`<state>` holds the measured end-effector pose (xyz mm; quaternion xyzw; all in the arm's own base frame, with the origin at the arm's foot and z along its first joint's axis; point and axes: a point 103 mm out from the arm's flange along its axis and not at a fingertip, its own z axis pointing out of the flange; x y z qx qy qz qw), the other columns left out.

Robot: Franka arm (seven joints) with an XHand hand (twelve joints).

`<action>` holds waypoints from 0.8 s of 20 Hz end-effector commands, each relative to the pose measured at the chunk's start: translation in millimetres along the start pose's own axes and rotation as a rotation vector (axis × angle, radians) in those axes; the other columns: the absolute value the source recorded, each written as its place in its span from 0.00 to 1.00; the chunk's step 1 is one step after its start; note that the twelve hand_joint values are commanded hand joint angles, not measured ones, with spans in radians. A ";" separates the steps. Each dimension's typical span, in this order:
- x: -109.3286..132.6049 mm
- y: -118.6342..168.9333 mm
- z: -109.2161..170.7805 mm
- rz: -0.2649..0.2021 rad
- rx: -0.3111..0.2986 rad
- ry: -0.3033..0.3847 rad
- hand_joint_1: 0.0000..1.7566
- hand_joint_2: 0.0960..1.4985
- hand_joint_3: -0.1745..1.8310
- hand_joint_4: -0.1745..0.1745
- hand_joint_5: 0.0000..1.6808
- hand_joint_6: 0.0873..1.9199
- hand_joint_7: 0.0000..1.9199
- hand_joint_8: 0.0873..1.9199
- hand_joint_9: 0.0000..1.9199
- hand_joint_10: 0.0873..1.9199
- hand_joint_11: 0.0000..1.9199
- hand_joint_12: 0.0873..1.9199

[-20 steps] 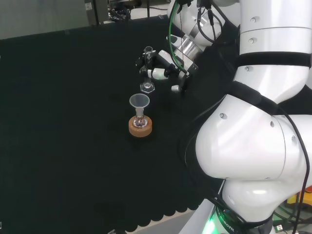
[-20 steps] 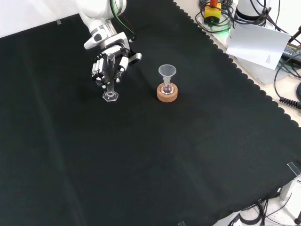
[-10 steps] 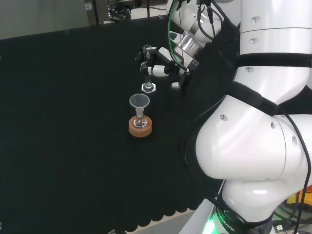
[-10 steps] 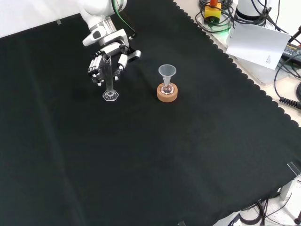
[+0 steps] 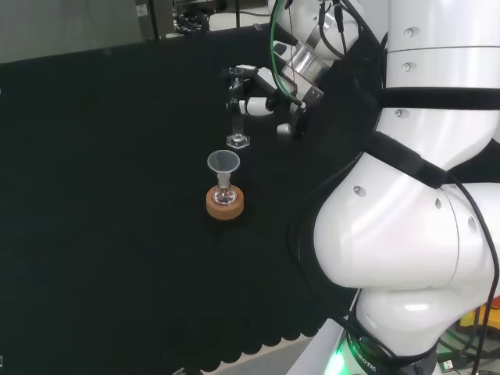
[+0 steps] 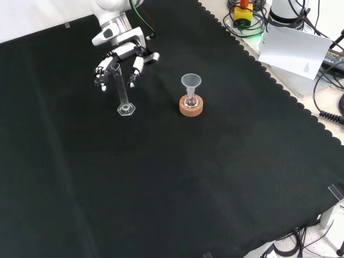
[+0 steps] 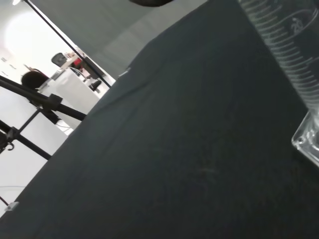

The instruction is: Put the graduated cylinder back on the table.

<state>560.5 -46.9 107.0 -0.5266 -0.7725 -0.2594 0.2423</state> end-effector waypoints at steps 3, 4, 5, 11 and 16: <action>3.5 -12.0 -22.9 0.079 0.021 -0.088 0.50 0.64 0.00 0.28 0.16 0.02 0.03 0.31 0.26 0.00 0.06 0.71; 4.6 -15.0 -27.2 0.084 0.023 -0.102 0.50 0.64 0.00 0.28 0.16 0.01 0.02 0.31 0.25 0.00 0.06 0.72; 6.5 -17.9 -31.6 0.088 0.021 -0.120 0.49 0.64 0.00 0.28 0.16 0.00 0.02 0.31 0.25 0.00 0.05 0.72; 24.1 -41.3 -65.8 0.110 -0.008 -0.185 0.49 0.63 0.00 0.28 0.15 0.00 0.01 0.32 0.25 0.00 0.04 0.72; 45.4 -71.5 -93.0 0.149 -0.022 -0.251 0.48 0.63 0.00 0.28 0.15 0.00 0.02 0.32 0.26 0.00 0.04 0.72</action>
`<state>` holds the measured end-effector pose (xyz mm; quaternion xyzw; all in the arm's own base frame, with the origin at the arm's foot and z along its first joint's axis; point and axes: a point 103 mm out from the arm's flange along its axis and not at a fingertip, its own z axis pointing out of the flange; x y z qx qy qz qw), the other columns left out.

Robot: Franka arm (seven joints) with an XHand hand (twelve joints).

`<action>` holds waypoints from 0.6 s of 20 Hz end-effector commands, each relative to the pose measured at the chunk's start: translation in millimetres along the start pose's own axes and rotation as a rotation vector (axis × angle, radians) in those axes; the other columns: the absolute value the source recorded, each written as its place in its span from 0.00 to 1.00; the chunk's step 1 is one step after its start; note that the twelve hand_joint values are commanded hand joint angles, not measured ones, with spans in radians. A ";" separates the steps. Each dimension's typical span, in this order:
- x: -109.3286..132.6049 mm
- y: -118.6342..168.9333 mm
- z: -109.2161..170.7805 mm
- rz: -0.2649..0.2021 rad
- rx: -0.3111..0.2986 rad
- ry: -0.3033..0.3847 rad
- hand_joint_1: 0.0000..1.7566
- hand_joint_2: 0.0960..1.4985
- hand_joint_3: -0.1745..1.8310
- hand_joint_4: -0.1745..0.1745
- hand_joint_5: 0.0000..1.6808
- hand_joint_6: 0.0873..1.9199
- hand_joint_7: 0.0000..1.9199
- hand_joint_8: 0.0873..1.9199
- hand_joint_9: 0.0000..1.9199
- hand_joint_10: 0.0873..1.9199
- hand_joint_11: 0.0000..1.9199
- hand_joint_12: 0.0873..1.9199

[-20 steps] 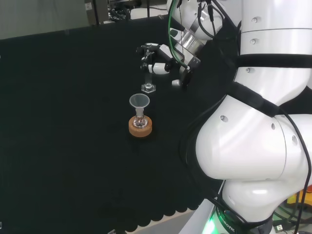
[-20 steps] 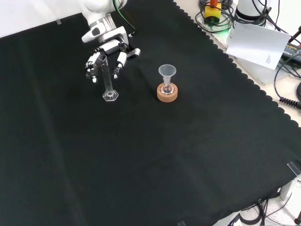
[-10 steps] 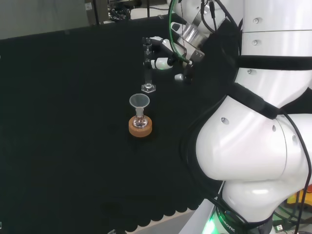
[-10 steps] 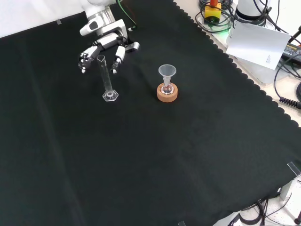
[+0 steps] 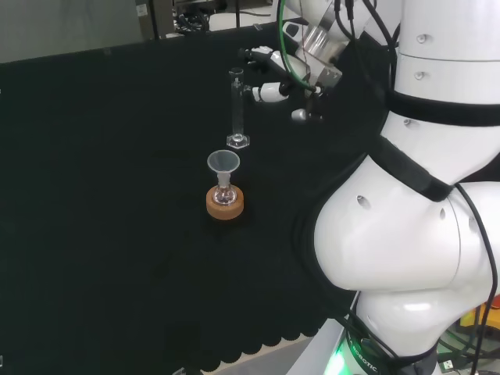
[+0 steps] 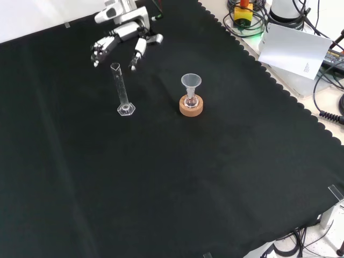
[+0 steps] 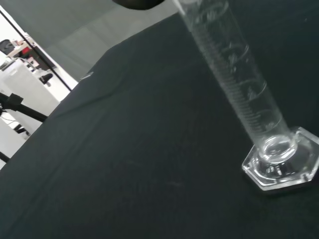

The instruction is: Put the graduated cylinder back on the table.

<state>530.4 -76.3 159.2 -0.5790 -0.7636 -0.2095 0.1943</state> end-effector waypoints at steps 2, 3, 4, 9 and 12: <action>21.7 -54.6 -50.8 0.066 -0.016 -0.133 0.48 0.63 0.00 0.28 0.16 0.00 0.02 0.33 0.26 0.00 0.04 0.72; 27.0 -60.1 -55.6 0.070 -0.014 -0.146 0.48 0.63 0.00 0.28 0.16 0.00 0.03 0.33 0.26 0.00 0.04 0.72; 33.2 -66.0 -60.2 0.073 -0.012 -0.156 0.48 0.63 0.00 0.28 0.16 0.00 0.03 0.33 0.27 0.00 0.04 0.72; 66.0 -88.5 -75.6 0.071 0.005 -0.217 0.48 0.64 0.00 0.29 0.16 0.00 0.03 0.33 0.27 0.00 0.04 0.72; 85.9 -99.9 -83.5 0.070 0.004 -0.249 0.48 0.64 0.00 0.29 0.16 0.00 0.03 0.33 0.27 0.00 0.05 0.72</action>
